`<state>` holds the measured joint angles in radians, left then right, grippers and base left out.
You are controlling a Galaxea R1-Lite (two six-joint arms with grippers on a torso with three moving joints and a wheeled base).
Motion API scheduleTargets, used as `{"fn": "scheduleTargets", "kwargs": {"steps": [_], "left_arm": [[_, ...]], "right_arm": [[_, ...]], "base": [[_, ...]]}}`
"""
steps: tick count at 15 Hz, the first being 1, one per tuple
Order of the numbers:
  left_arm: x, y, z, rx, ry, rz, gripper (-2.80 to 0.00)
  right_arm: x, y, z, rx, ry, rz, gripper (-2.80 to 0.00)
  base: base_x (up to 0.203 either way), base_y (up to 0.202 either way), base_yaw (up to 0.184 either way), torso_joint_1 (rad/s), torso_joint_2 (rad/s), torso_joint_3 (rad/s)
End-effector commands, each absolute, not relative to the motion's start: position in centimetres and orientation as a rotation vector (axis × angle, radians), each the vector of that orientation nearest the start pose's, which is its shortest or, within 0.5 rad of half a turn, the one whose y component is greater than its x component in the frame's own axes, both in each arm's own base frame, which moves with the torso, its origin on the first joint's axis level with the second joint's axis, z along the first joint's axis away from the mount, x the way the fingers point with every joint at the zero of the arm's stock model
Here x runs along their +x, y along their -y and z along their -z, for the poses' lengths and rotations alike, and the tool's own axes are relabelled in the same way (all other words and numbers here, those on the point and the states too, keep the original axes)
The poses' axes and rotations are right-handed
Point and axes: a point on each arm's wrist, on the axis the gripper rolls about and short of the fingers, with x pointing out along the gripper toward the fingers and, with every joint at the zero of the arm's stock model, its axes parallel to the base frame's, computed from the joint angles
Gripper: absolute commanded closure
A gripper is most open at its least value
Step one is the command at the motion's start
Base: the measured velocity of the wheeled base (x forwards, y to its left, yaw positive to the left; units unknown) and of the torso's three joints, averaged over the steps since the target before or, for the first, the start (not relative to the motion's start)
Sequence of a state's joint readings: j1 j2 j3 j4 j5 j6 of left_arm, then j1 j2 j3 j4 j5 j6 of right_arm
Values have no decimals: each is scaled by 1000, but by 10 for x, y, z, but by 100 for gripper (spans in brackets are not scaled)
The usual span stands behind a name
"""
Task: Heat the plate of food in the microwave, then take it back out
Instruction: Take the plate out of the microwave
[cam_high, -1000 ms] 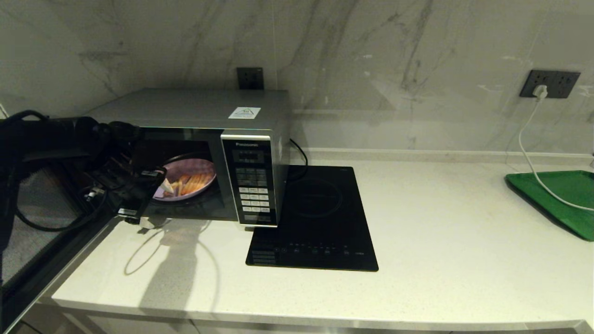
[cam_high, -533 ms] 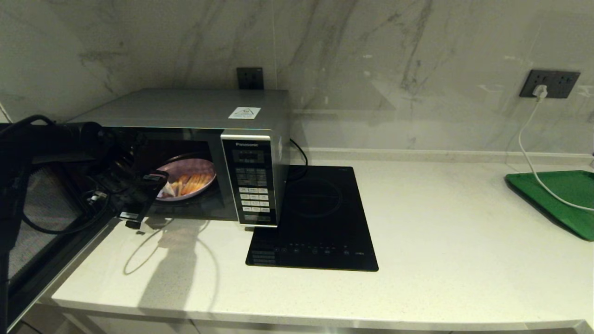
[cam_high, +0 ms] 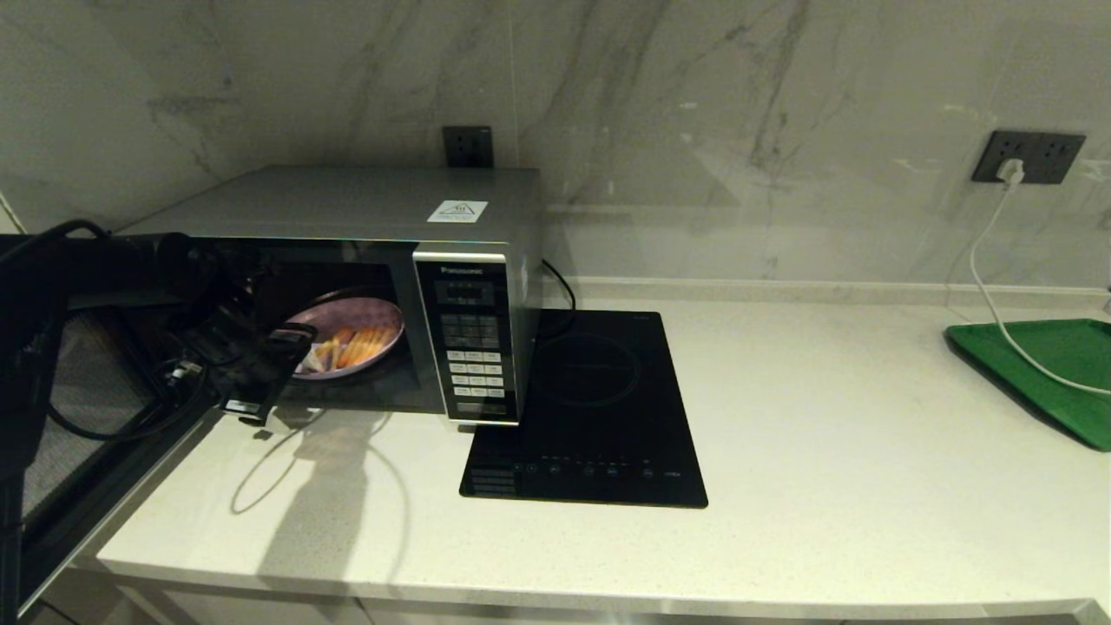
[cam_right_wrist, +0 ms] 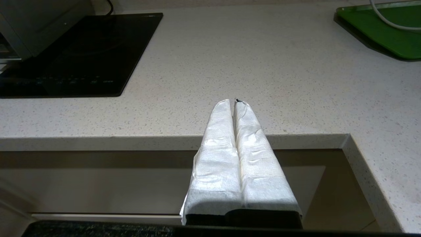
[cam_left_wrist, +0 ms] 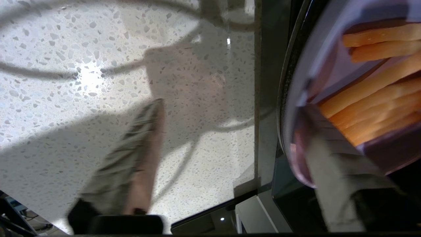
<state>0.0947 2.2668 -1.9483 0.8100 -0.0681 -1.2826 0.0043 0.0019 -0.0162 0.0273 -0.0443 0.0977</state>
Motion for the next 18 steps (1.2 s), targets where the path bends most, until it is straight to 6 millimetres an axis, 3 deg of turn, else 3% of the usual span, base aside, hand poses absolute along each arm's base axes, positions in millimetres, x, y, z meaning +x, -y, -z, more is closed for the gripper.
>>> {"fn": "scheduleTargets", "kwargs": {"steps": [1,11,18], "left_arm": [[423,-39,-155,-1232,-956,-753,0],[420,-35,-162,-1237,-951,-745,0],[413,-35,-181,-1250,-916,-701,0]], "right_arm": [[-24,1,-77,98,-12,41,0],[-24,1,-77,98,-10,40,0],[-24,1,-77,98,-12,41,0]], "base": [[0,0,0,0,0,0],[0,0,0,0,0,0],[0,0,0,0,0,0]]}}
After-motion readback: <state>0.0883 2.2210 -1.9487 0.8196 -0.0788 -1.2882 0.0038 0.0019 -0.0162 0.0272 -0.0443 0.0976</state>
